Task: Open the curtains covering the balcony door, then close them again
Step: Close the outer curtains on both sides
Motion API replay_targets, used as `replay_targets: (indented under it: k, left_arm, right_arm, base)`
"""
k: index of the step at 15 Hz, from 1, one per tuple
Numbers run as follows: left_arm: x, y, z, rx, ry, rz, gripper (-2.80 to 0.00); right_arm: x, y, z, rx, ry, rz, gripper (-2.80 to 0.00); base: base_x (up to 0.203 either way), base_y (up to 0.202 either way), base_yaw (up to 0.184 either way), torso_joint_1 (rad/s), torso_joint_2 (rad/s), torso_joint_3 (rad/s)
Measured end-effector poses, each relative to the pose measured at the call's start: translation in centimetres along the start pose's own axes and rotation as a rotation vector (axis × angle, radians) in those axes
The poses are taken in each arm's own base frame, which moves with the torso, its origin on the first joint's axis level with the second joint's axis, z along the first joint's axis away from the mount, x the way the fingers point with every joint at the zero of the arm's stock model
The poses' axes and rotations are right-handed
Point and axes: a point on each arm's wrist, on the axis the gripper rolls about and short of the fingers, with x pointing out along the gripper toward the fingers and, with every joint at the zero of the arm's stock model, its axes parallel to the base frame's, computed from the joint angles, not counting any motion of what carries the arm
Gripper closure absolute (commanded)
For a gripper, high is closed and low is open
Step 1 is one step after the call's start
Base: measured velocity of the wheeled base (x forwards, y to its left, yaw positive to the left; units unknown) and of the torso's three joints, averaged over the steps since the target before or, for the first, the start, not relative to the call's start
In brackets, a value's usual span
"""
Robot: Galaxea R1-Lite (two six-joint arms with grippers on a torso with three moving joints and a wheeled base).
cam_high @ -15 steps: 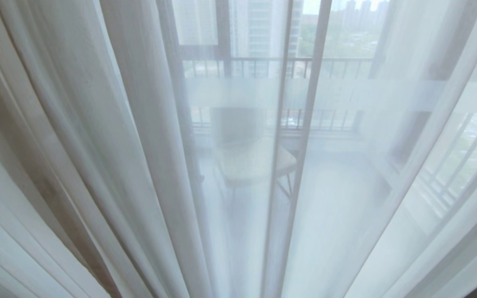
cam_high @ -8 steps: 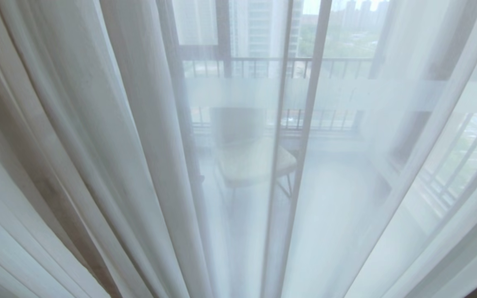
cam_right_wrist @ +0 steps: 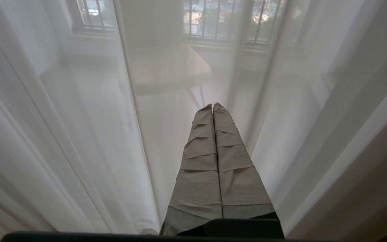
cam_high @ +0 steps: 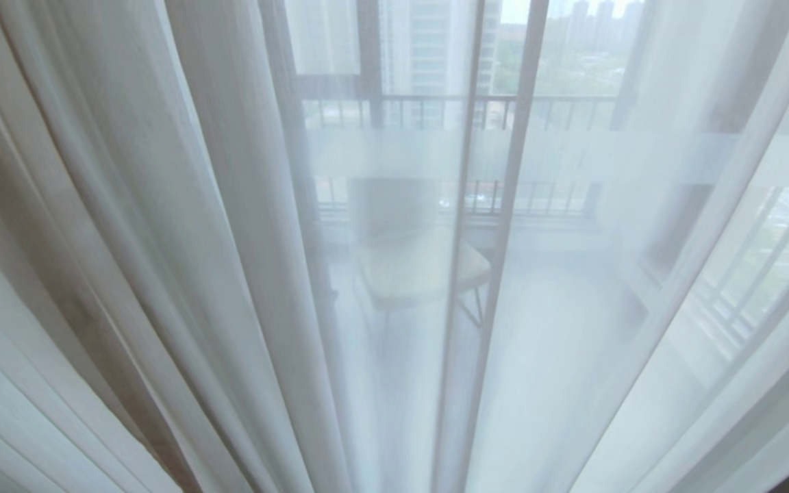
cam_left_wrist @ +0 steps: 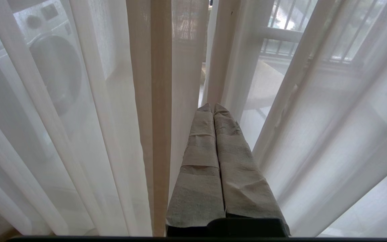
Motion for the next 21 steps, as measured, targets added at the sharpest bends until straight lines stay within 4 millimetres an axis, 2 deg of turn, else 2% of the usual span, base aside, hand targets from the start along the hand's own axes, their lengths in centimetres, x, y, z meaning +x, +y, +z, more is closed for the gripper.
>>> replay_targets:
  k: [8, 21]
  left_arm:
    - [0.0, 0.0, 0.0, 0.001, 0.0, -0.001, 0.0]
    - [0.0, 0.0, 0.0, 0.001, 0.0, 0.0, 0.0]
  right_arm:
    - [0.0, 0.0, 0.0, 0.0, 0.0, -0.001, 0.0]
    - [0.0, -0.03, -0.01, 0.001, 0.002, -0.014, 0.0]
  base:
    - [0.0, -0.014, 0.001, 0.0, 0.0, 0.0]
    - [0.0, -0.192, 0.002, 0.002, 0.0, 0.001]
